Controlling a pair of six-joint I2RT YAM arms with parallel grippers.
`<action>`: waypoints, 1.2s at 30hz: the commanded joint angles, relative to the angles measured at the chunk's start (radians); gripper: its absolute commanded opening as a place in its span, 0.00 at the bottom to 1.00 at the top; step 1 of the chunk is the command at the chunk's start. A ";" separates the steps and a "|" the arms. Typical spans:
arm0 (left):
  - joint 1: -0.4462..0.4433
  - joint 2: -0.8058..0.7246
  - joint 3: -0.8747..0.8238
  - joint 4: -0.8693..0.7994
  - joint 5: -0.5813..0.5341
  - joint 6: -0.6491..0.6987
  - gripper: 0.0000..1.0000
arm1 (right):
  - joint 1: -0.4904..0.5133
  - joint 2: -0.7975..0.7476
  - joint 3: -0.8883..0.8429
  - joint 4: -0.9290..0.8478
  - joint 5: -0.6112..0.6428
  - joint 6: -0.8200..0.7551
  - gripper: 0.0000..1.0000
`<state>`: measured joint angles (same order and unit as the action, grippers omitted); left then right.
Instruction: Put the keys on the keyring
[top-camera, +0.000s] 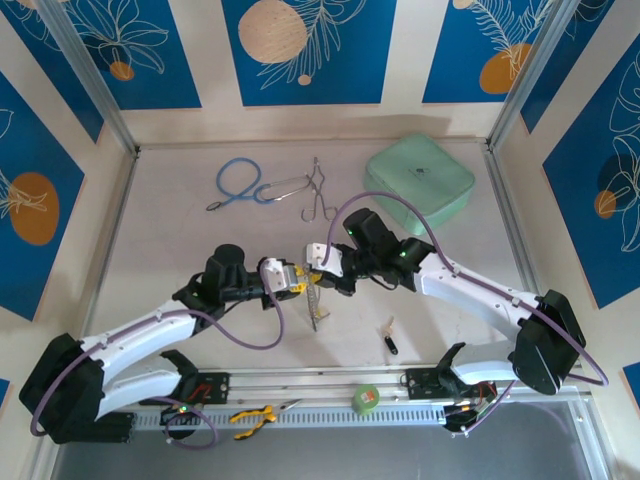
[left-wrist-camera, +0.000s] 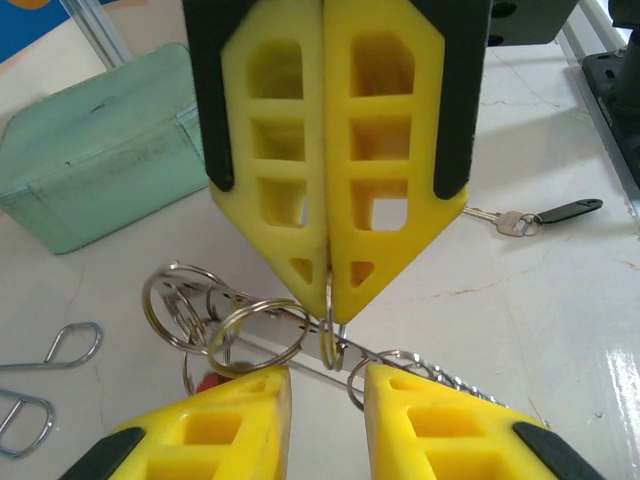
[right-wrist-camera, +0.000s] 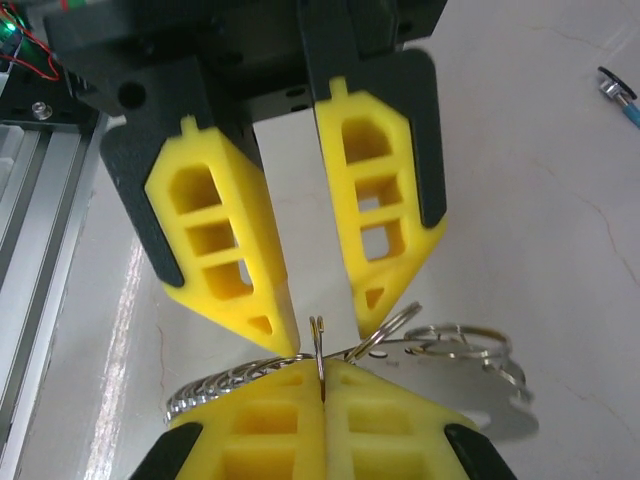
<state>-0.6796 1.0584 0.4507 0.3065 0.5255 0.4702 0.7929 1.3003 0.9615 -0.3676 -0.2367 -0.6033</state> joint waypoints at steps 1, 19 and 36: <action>-0.012 0.010 0.035 0.006 0.048 0.009 0.25 | 0.011 0.014 0.044 -0.002 -0.036 -0.025 0.00; -0.014 0.013 0.050 -0.028 0.078 0.022 0.12 | 0.046 0.083 0.109 -0.099 0.022 -0.085 0.00; -0.016 0.050 0.018 0.048 0.079 0.042 0.00 | -0.087 -0.181 -0.122 0.224 -0.158 0.328 0.36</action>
<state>-0.6842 1.1034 0.4702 0.2779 0.5686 0.4900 0.7414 1.2034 0.9070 -0.3000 -0.3126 -0.4850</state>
